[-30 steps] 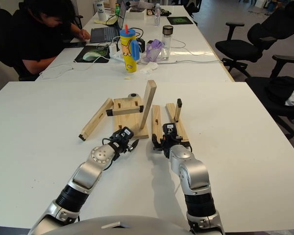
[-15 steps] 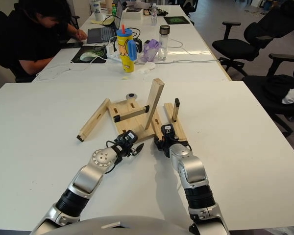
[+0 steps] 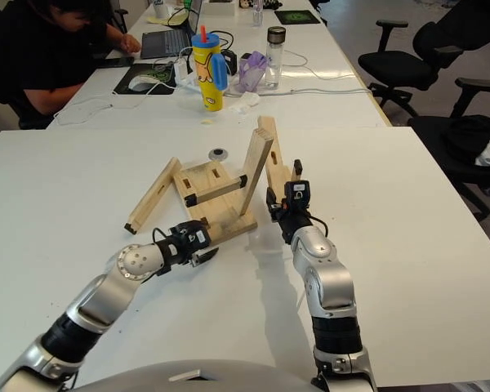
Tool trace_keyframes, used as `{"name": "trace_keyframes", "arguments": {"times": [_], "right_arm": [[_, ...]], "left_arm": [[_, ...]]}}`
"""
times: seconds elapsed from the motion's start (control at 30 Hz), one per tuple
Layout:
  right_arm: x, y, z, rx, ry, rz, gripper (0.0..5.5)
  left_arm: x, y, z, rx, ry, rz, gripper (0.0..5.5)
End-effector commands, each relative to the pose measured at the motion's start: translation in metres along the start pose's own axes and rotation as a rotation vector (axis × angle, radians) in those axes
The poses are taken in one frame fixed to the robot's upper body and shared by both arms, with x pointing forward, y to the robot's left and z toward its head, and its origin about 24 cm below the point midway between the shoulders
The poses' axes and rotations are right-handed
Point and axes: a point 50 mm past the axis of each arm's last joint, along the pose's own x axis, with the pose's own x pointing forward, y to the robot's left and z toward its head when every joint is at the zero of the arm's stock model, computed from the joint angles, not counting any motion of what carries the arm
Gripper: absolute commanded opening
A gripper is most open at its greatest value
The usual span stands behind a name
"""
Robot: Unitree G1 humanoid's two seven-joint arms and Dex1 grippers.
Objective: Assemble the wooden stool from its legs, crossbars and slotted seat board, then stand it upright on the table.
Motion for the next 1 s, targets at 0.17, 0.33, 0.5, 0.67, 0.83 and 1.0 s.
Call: {"name": "trace_keyframes", "arguments": {"times": [0.17, 0.33, 0.5, 0.67, 0.83, 1.0], "right_arm": [[-0.014, -0.003, 0.078, 0.07, -0.326, 0.086, 2.04], [-0.023, -0.004, 0.126, 0.247, -0.459, 0.347, 2.04], [-0.047, 0.001, 0.132, 0.398, -0.363, 0.819, 2.04], [-0.074, 0.013, 0.112, 0.456, -0.165, 1.12, 2.04], [-0.083, 0.017, 0.09, 0.504, -0.032, 1.199, 2.04], [-0.087, 0.021, 0.071, 0.487, 0.094, 1.236, 2.04]], "left_arm": [[-0.051, -0.004, -0.008, -0.233, -0.042, -0.283, 3.58], [-0.08, 0.019, 0.005, -0.475, -0.251, -0.382, 3.81], [-0.1, 0.051, 0.022, -0.672, -0.539, -0.396, 4.6], [-0.114, 0.082, 0.04, -0.799, -0.818, -0.418, 4.94], [-0.12, 0.1, 0.056, -0.895, -0.97, -0.452, 4.94], [-0.122, 0.101, 0.064, -0.926, -0.978, -0.492, 4.94]]}}
